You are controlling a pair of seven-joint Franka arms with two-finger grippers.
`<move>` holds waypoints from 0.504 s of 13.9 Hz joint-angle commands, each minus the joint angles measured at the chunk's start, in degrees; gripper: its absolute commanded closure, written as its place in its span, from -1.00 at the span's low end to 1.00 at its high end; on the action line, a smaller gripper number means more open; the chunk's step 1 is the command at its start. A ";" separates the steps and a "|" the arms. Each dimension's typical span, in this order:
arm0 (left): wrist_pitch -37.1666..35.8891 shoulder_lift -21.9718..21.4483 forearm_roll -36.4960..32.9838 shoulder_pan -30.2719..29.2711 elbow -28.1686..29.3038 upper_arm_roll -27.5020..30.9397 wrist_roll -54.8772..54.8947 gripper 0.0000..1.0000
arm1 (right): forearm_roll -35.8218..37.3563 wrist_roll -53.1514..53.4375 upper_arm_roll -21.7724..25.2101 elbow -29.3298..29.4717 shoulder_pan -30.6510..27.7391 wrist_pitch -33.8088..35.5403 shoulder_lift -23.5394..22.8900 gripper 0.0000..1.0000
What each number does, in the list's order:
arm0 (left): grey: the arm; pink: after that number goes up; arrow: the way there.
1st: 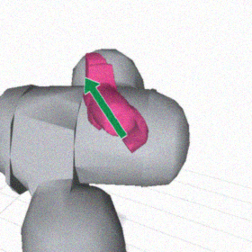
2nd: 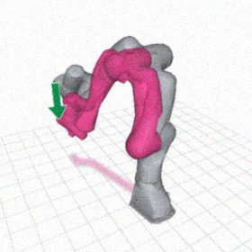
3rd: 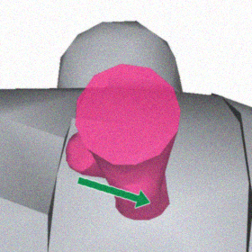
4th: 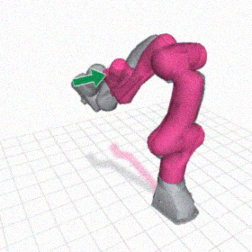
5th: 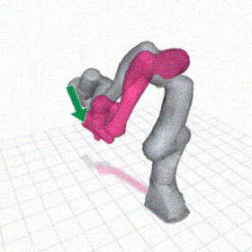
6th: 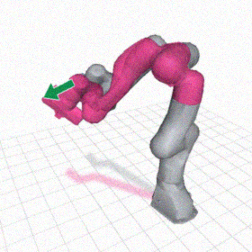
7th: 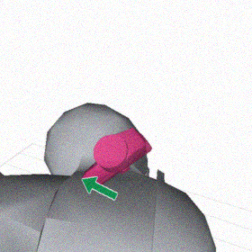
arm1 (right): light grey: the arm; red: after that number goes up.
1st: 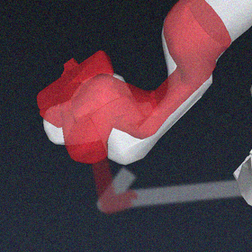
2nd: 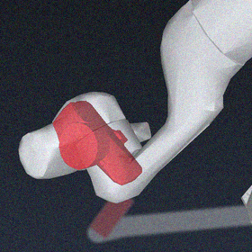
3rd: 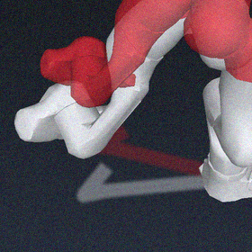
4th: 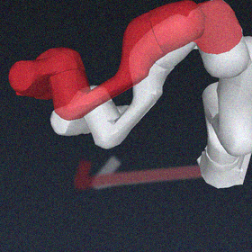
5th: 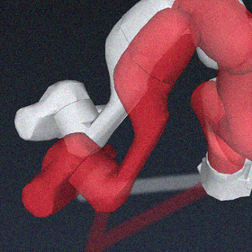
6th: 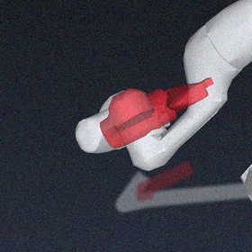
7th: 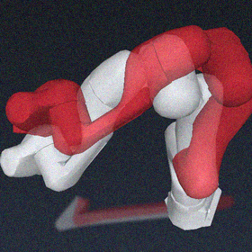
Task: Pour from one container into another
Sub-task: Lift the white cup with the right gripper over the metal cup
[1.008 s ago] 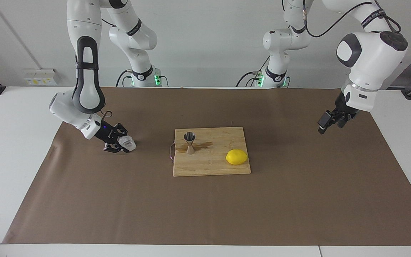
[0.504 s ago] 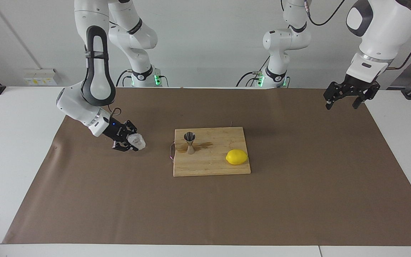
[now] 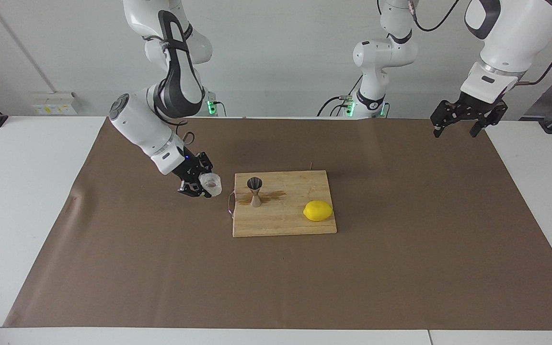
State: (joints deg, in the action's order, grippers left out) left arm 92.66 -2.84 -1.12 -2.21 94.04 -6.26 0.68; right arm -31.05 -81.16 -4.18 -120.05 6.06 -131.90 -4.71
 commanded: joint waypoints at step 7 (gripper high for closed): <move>-3.10 -0.85 5.60 0.46 0.62 1.08 -1.99 -1.00 | 30.43 28.34 -0.04 14.93 10.19 14.56 -2.58 1.00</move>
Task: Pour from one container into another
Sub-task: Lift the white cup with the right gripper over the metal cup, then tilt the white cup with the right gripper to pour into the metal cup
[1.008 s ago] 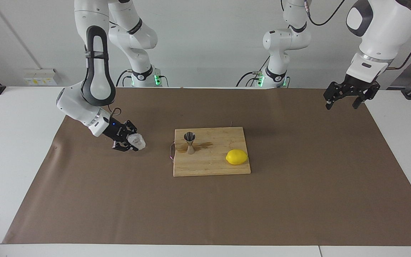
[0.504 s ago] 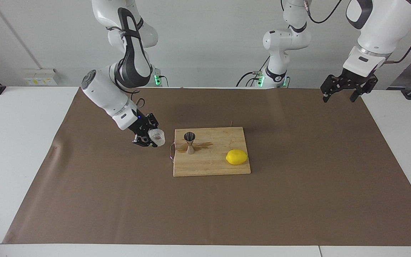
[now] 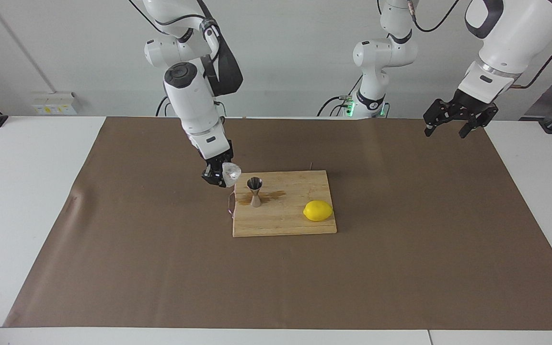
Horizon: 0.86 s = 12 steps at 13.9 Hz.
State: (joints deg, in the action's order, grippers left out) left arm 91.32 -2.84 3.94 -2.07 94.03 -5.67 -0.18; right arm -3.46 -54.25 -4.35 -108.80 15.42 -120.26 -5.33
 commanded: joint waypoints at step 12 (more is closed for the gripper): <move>-3.35 -1.11 -0.95 0.84 0.63 0.57 -3.95 -1.00 | 21.92 1.51 -0.04 7.63 7.96 5.65 -5.83 1.00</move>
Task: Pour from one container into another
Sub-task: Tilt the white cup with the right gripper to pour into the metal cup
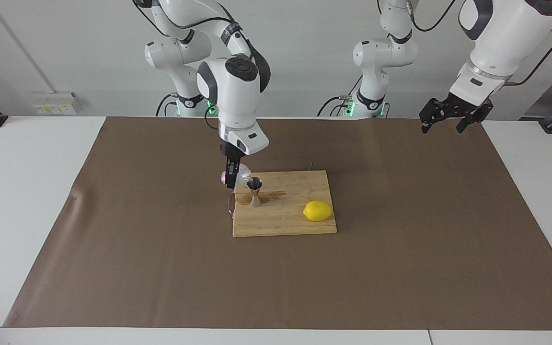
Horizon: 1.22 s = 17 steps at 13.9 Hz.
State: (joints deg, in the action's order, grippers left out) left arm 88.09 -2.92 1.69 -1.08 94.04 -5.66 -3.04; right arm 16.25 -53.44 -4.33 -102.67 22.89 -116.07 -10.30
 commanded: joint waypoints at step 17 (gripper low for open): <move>-1.25 -1.21 0.86 -0.15 0.89 0.04 -0.39 -1.00 | 14.78 0.35 -0.15 -4.03 4.88 0.85 -0.95 1.00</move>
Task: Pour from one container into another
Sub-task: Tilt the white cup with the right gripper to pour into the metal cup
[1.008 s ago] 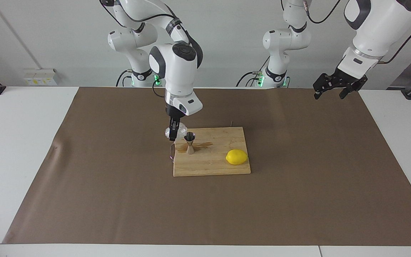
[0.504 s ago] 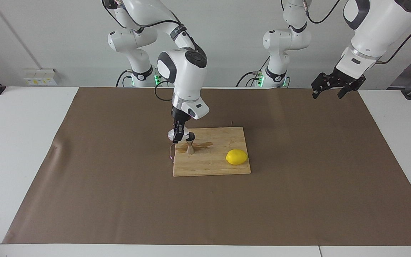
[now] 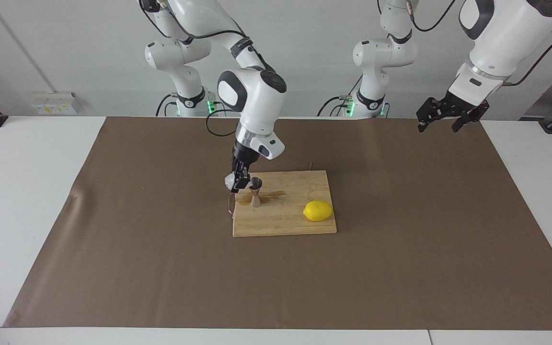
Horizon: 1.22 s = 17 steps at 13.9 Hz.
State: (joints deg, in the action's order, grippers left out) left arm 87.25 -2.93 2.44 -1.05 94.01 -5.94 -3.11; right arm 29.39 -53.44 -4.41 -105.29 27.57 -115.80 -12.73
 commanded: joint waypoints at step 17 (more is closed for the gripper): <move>-0.42 -1.20 0.11 -0.18 0.91 0.31 -0.31 -1.00 | -2.84 3.25 -0.25 1.14 0.73 2.15 1.04 1.00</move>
State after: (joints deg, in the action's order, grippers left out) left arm 87.25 -2.93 2.44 -1.10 94.01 -5.68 -3.12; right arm 28.60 -50.95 -4.44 -104.69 28.44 -114.67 -12.25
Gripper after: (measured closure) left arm 0.000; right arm 0.498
